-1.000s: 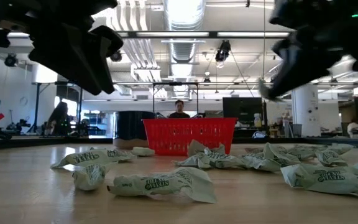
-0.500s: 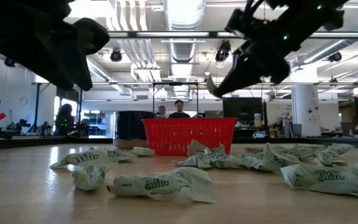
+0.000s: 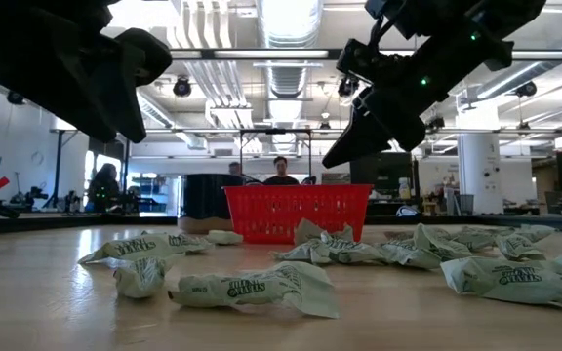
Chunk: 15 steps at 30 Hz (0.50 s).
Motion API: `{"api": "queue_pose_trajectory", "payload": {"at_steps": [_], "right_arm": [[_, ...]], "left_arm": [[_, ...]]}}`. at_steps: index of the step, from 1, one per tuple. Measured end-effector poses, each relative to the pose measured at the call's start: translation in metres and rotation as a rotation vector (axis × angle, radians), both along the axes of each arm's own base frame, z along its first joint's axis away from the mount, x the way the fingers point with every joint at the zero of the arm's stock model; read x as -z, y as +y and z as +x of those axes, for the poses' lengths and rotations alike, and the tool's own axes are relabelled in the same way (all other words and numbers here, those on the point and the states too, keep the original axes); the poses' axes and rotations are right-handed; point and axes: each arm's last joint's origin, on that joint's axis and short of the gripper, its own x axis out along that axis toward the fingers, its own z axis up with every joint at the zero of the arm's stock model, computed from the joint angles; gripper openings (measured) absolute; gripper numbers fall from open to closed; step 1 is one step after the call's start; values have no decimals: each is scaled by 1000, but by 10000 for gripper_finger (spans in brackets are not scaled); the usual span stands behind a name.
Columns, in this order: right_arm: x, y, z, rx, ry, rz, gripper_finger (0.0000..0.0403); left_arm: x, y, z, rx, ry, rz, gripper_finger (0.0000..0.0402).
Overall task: Pick and place Stevia / Truvia into bins
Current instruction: Put the white stevia packet into the red basket
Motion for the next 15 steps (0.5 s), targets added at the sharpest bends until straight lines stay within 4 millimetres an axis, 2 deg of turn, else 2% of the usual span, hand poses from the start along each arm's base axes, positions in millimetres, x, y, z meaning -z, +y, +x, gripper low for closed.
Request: {"api": "queue_pose_trajectory", "payload": {"at_steps": [5, 9, 15], "right_arm": [[-3, 0, 0, -10, -4, -12, 101], [-6, 6, 0, -49, 17, -36, 123], [-18, 25, -6, -100, 73, -35, 132]], "left_arm": [[0, 0, 0, 0, 0, 0, 112], [5, -1, 2, -24, 1, -18, 112], [39, -4, 5, -60, 63, -53, 112]]}}
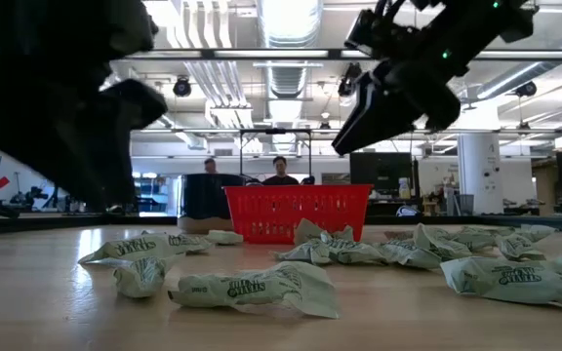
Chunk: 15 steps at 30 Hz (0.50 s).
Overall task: Pick and place Stevia / Truvia into bins
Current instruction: Put the white stevia packet into the red basket
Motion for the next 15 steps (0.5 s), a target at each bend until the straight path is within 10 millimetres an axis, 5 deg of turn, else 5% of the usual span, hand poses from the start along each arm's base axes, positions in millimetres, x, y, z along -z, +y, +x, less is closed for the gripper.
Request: {"api": "queue_pose_trajectory", "payload": {"at_steps": [15], "right_arm": [[-27, 24, -15, -72, -57, 18, 112]], "left_arm": [[14, -6, 8, -34, -4, -29, 112]]}}
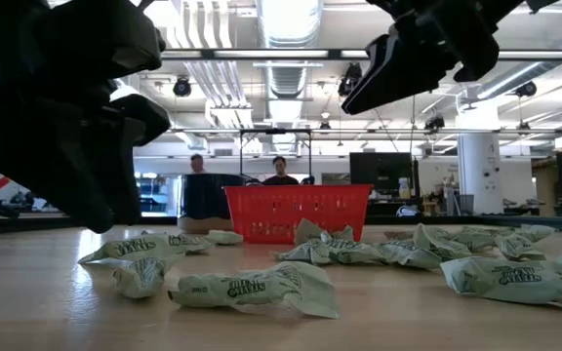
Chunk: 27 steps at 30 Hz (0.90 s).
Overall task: Pick and place Stevia / Truvia into bins
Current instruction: Put the white stevia packet into the red basket
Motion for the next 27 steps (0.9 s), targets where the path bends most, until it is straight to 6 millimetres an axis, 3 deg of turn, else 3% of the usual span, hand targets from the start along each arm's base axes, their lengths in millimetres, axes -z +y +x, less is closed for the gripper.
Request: {"api": "queue_pose_trajectory", "payload": {"at_steps": [17, 23, 27], "right_arm": [[1, 3, -1, 3, 0, 17, 100], [1, 4, -2, -2, 2, 17, 93], [1, 4, -2, -3, 2, 20, 89]], "left_arm": [[26, 5, 10, -22, 21, 14, 112], [23, 8, 8, -40, 39, 0, 111], [22, 9, 6, -40, 54, 8, 86]]}}
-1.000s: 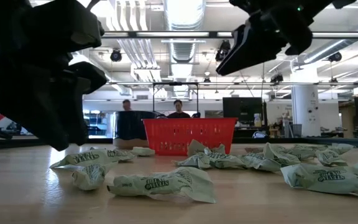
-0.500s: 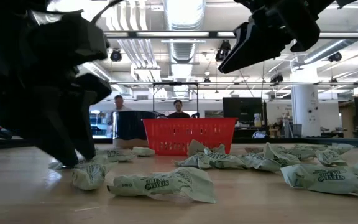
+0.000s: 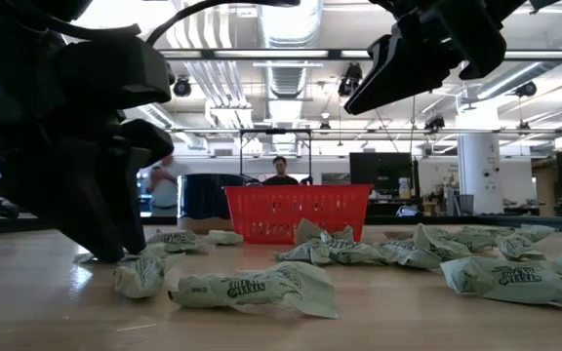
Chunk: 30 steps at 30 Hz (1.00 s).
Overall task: Pick and place Stevia / Truvia into bins
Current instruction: Put the white stevia packet into the red basket
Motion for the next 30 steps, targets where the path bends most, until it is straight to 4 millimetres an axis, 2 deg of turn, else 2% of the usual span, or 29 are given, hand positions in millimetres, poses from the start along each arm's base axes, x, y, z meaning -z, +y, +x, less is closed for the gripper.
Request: {"api": "queue_pose_trajectory", "payload": {"at_steps": [6, 15, 20, 26, 30], "right_arm": [[0, 0, 0, 1, -1, 2, 83], [0, 0, 0, 1, 0, 2, 81], [0, 0, 0, 1, 0, 2, 81], [0, 0, 0, 1, 4, 1, 81], [0, 0, 0, 1, 4, 0, 82]], "left_arm": [[1, 0, -1, 24, 16, 13, 9], [-8, -4, -5, 97, 11, 48, 0], [-29, -7, -7, 123, -81, 50, 0], [-48, -1, -6, 125, -203, 167, 0], [-55, 11, 7, 166, -286, 261, 0]]}}
